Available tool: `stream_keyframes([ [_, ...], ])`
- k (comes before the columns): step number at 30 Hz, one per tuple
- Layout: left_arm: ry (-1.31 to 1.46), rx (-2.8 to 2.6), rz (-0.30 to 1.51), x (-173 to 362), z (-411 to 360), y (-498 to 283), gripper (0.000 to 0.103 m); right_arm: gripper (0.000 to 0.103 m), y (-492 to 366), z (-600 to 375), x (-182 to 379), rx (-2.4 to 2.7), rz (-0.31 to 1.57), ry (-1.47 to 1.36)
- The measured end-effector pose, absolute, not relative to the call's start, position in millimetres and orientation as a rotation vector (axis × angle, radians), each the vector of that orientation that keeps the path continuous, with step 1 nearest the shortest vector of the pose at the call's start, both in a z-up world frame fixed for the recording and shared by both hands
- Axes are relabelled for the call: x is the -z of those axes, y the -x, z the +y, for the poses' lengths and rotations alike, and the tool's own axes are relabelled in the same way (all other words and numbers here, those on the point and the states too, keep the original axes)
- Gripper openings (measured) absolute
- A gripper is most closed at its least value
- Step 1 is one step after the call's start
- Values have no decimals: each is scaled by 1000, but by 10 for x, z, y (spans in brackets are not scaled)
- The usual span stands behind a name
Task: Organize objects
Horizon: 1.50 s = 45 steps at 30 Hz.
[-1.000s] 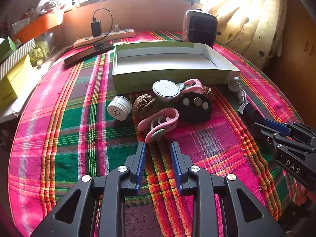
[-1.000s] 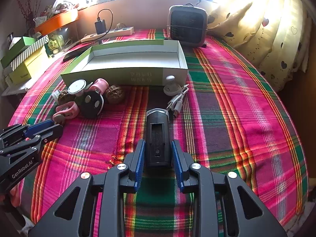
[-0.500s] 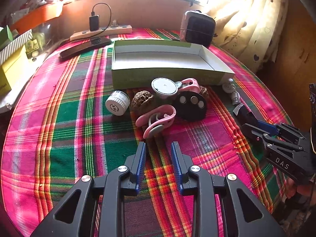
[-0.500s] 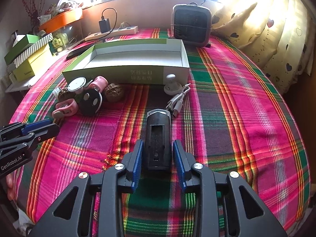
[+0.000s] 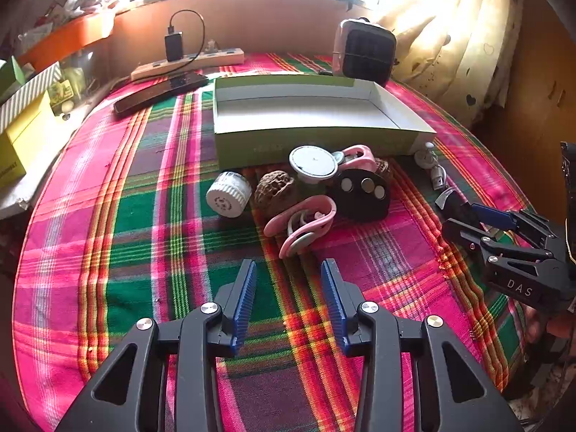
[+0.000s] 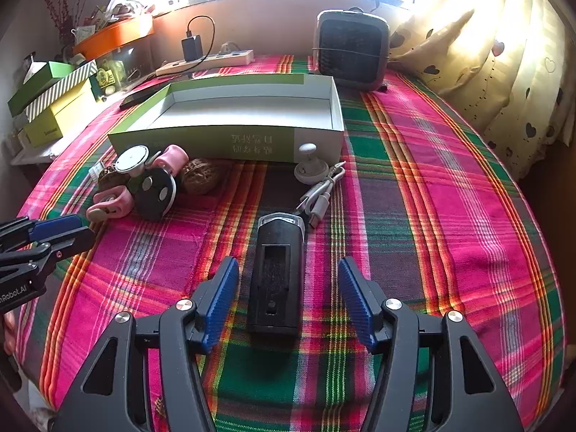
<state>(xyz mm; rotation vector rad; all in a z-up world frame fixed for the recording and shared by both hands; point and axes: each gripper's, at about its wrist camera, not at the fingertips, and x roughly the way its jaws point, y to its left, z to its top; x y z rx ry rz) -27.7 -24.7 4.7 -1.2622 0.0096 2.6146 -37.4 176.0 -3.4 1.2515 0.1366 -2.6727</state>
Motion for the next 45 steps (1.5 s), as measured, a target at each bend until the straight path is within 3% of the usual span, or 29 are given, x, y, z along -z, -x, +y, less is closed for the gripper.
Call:
stream_keyframes([
  [27,1103,-2553,82,-228,30,245,36,59,409,1761,42,2661,145,-1243],
  [45,1250,-2552,114,-45,51,554,36,59,464,1767,49,2648,151,-1235],
])
